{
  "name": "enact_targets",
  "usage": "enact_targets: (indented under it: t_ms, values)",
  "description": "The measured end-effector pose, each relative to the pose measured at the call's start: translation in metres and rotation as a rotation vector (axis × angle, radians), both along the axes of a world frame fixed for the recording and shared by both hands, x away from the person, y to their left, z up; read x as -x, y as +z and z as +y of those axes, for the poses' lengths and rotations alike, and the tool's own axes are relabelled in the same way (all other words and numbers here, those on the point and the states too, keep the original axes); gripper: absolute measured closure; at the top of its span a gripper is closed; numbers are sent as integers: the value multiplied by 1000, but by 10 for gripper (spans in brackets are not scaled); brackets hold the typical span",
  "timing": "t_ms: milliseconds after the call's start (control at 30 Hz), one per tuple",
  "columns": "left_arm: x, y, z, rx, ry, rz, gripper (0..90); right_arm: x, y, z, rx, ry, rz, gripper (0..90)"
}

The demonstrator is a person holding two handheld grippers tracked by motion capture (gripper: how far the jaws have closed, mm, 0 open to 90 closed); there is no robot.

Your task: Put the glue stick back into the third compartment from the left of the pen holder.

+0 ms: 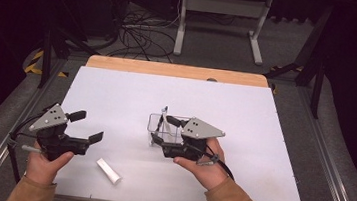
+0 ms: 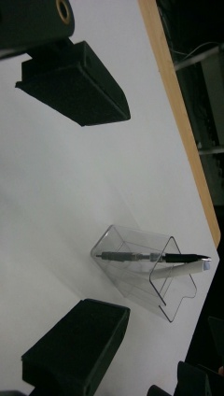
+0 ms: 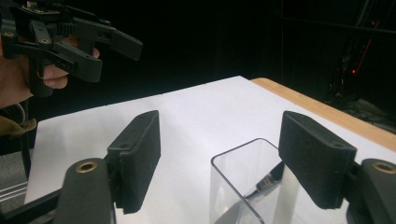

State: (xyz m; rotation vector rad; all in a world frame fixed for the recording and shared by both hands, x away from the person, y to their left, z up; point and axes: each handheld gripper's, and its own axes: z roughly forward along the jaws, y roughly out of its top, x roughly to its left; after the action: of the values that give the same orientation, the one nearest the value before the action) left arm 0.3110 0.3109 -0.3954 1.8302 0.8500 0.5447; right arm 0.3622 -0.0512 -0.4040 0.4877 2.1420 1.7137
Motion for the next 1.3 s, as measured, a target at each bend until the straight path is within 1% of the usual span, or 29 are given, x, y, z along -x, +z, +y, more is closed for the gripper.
enact_targets:
  t_ms: [33, 67, 100, 133, 167, 300, 367, 467, 533, 700, 767, 900, 967, 1100, 1167, 1267, 1300]
  values:
    - [0, 0, 0, 1, -8, 1, 72, 0, 0, -2, 5, -12, 47, 297]
    - [0, 0, -1, -4, -17, -3, 70, 0, 0, -5, 33, -41, 80, 244]
    - [0, 1, -1, -9, -27, -2, 69, -1, -1, -7, 42, -58, 71, 225]
    - [0, 1, -2, -16, -35, 1, 68, -1, -1, -8, 51, -56, 58, 256]
    - [1, 2, -3, -27, -38, 1, 67, -1, -2, -11, 57, -52, 50, 258]
    - [2, 6, -6, -65, -82, -2, 61, 3, -2, -22, 37, -41, 38, 227]
    - [2, 9, -8, -68, -106, -4, 55, 4, -2, -32, 42, -46, 26, 211]
    - [2, 10, -10, -76, -118, -5, 62, 6, -2, -45, 24, -65, 27, 209]
    - [1, 9, -12, -85, -127, 1, 71, 7, -3, -50, 14, -76, 23, 210]
    - [-1, 10, -18, -134, -153, 6, 77, 9, -4, -54, 15, -82, 21, 212]
    - [-1, 11, -18, -143, -156, 15, 80, 9, -5, -55, 14, -82, 25, 213]
    - [-2, 10, -17, -127, -158, 31, 92, 9, -6, -55, 17, -79, 29, 221]
    - [-1, 10, -16, -126, -147, 35, 94, 9, -6, -54, 17, -73, 32, 228]
    - [-1, 9, -11, -75, -136, 40, 99, 12, -7, -47, 27, -46, 41, 241]
    - [0, 10, -8, -60, -115, 31, 97, 13, -7, -41, 36, -28, 46, 240]
    - [1, 12, -4, -14, -100, 24, 88, 15, -9, -29, 56, 2, 54, 220]
    - [2, 12, -2, -6, -91, 19, 85, 16, -10, -25, 68, 12, 56, 211]
